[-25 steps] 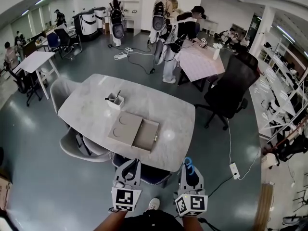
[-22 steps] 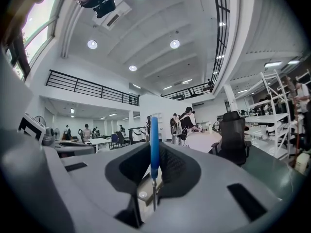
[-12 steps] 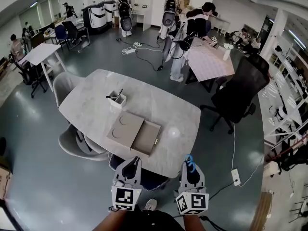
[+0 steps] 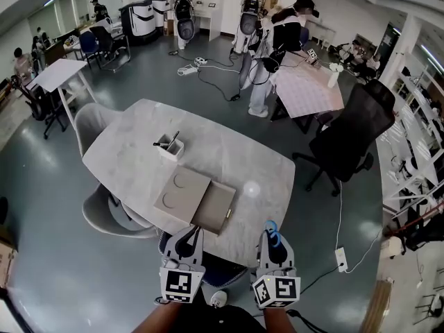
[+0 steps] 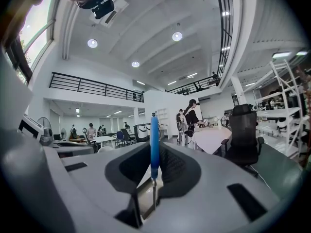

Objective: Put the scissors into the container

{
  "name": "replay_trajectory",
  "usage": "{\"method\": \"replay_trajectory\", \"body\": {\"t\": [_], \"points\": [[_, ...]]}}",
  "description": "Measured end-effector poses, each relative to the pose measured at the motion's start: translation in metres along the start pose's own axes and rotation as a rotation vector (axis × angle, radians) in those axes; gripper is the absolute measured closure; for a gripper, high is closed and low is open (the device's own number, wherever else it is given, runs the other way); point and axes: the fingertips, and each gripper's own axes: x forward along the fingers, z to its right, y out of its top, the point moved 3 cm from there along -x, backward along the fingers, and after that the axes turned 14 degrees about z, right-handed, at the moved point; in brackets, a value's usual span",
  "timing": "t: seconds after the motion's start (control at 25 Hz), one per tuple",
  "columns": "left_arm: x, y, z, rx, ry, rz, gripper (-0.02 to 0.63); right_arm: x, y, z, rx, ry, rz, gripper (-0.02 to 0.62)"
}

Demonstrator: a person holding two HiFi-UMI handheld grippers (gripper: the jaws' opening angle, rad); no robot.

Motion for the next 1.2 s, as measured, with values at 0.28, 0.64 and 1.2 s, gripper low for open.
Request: {"method": "replay_trajectory", "body": {"t": [0.28, 0.64, 1.2], "points": [[0.044, -0.012, -0.036, -0.005, -0.029, -0.005, 0.583, 0.056, -0.023, -0.008, 0.004, -0.005, -0.022, 0.552], [0.060, -0.049, -0.061, -0.038, -0.049, -0.096, 0.583, 0.096, -0.069, -0.031, 0.040, 0.028, -0.125, 0.552], [0.085, -0.127, -0.074, -0.120, -0.105, -0.248, 0.583, 0.139, -0.170, -0.041, 0.208, 0.043, -0.318, 0.552]]}}
